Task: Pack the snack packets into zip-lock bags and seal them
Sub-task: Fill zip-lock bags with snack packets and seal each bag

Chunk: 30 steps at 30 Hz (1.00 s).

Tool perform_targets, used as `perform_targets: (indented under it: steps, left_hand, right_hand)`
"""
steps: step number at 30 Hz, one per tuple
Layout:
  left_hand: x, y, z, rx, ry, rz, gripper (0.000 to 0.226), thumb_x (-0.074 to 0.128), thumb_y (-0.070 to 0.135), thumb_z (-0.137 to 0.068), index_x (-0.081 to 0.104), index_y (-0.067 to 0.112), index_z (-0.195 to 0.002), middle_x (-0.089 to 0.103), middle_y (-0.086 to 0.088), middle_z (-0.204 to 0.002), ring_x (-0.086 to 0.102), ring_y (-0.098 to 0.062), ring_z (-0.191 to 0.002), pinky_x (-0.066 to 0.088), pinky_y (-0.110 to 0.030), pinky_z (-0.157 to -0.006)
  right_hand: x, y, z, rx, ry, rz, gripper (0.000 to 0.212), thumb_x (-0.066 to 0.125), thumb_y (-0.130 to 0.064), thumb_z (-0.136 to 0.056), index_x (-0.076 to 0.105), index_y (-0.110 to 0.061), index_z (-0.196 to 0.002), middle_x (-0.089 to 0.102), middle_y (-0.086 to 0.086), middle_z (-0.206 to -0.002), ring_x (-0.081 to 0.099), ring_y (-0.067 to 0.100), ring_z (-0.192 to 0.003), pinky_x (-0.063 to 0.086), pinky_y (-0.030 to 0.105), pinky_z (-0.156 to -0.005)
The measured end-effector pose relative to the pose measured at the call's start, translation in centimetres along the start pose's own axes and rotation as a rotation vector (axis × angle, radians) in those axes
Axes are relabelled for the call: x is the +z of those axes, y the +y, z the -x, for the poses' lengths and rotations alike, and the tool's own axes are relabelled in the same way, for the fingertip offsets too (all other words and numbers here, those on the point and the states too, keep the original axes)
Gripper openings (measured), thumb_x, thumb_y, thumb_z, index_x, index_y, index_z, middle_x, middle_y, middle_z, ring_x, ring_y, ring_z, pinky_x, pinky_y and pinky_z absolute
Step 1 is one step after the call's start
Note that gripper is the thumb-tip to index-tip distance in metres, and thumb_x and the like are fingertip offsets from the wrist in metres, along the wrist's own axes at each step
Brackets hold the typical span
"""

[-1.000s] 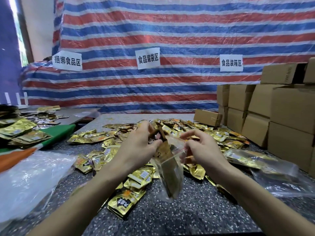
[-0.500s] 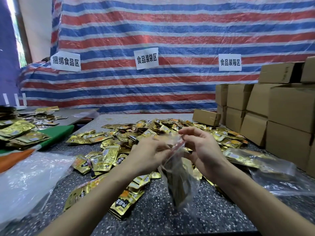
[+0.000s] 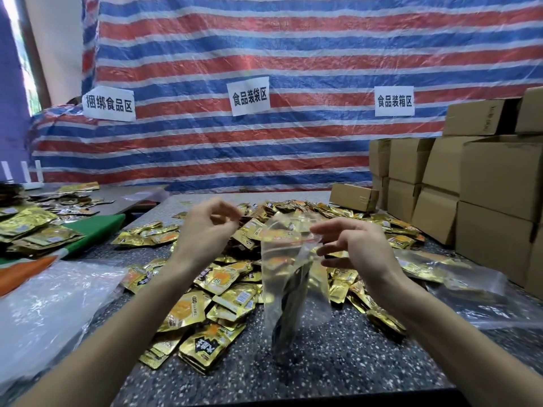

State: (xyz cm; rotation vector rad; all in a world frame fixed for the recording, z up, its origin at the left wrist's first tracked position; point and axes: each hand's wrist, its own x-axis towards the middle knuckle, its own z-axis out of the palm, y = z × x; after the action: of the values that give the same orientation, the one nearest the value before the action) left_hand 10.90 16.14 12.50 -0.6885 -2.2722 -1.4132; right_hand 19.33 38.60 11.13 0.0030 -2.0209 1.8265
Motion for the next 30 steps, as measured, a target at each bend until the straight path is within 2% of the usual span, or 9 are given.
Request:
perform_targets:
  steps: [4,7,11,13,16,18,21,25,30]
  left_hand:
    - [-0.1,-3.5,3.1,-0.233,-0.497,-0.564,0.013,0.075,0.023,-0.085,0.062,0.022,-0.081,0.067,0.006,-0.084,0.065,-0.008,-0.079,0.057,-0.025,-0.072]
    - [1.6,-6.1,6.7,-0.407,-0.691,-0.828,0.041,0.067,0.057,-0.084,0.053,0.019,-0.088,0.057,0.009,-0.084,0.054,-0.005,-0.073,0.049,-0.025,-0.065]
    - [3.4,-9.1,9.7,-0.443,-0.589,-0.884,0.074,0.059,0.067,-0.085,0.036,0.018,-0.136,0.042,-0.007,-0.136,0.048,-0.023,-0.119,0.048,-0.036,-0.097]
    - [3.4,-9.2,9.7,-0.442,-0.567,-0.888,0.073,0.061,0.064,-0.085,0.034,0.018,-0.135,0.04,-0.009,-0.14,0.041,-0.03,-0.128,0.045,-0.042,-0.103]
    - [2.8,-8.5,9.1,-0.426,-0.552,-0.889,0.046,0.067,0.056,-0.082,0.038,0.025,-0.098,0.053,0.005,-0.098,0.05,-0.022,-0.102,0.046,-0.033,-0.073]
    - [2.5,-8.2,8.6,-0.433,-0.519,-0.899,0.044,0.064,0.059,-0.078,0.038,0.025,-0.091,0.049,0.01,-0.082,0.05,-0.013,-0.08,0.036,-0.028,-0.057]
    - [1.6,-7.9,7.6,-0.494,-0.508,-0.732,0.037,0.056,0.056,-0.088,0.046,0.021,-0.09,0.054,0.009,-0.081,0.048,-0.005,-0.066,0.034,-0.023,-0.051]
    - [-1.4,-6.1,5.7,-0.699,-0.465,-0.228,0.014,0.055,0.023,-0.097,0.058,0.01,-0.101,0.068,-0.01,-0.092,0.071,-0.017,-0.065,0.058,-0.027,-0.054]
    - [-6.4,-2.1,3.6,-0.5,-0.173,0.027,0.009,0.06,0.006,-0.093,0.064,0.009,-0.1,0.068,-0.019,-0.094,0.072,-0.022,-0.06,0.058,-0.031,-0.051]
  right_hand:
    - [0.2,0.6,0.1,-0.09,-0.026,0.154,0.035,0.056,0.01,-0.087,0.076,-0.018,-0.095,0.078,-0.002,-0.089,0.072,0.01,-0.082,0.055,0.021,-0.064]
    - [0.9,1.0,-0.2,-0.129,-0.003,0.164,0.027,0.067,0.003,-0.088,0.078,-0.021,-0.091,0.078,-0.002,-0.088,0.073,0.013,-0.082,0.057,0.026,-0.068]
    - [1.5,1.3,-0.5,-0.14,0.007,0.185,0.025,0.068,-0.001,-0.089,0.078,-0.024,-0.088,0.078,-0.004,-0.089,0.074,0.016,-0.084,0.06,0.033,-0.073]
    - [1.6,1.2,-0.4,-0.144,0.004,0.19,0.025,0.067,-0.002,-0.09,0.078,-0.024,-0.087,0.078,-0.004,-0.089,0.074,0.017,-0.084,0.061,0.035,-0.074]
    - [1.6,1.0,-0.3,-0.146,-0.001,0.175,0.027,0.067,0.0,-0.089,0.078,-0.024,-0.083,0.078,-0.003,-0.088,0.074,0.017,-0.085,0.06,0.034,-0.074]
    - [1.6,0.9,-0.2,-0.152,-0.008,0.177,0.03,0.068,0.001,-0.088,0.078,-0.025,-0.078,0.077,-0.002,-0.086,0.073,0.017,-0.085,0.059,0.032,-0.074]
    - [1.4,0.8,0.0,-0.175,-0.021,0.198,0.029,0.069,0.003,-0.086,0.077,-0.024,-0.077,0.077,-0.002,-0.085,0.072,0.011,-0.082,0.055,0.024,-0.068]
    - [1.3,0.6,0.0,-0.168,-0.033,0.201,0.026,0.07,0.002,-0.086,0.076,-0.022,-0.079,0.077,-0.004,-0.083,0.071,0.006,-0.077,0.053,0.019,-0.062]
    - [1.6,0.5,0.2,-0.188,-0.06,0.224,0.028,0.069,0.003,-0.085,0.076,-0.023,-0.078,0.077,-0.002,-0.083,0.072,0.009,-0.079,0.053,0.022,-0.065]
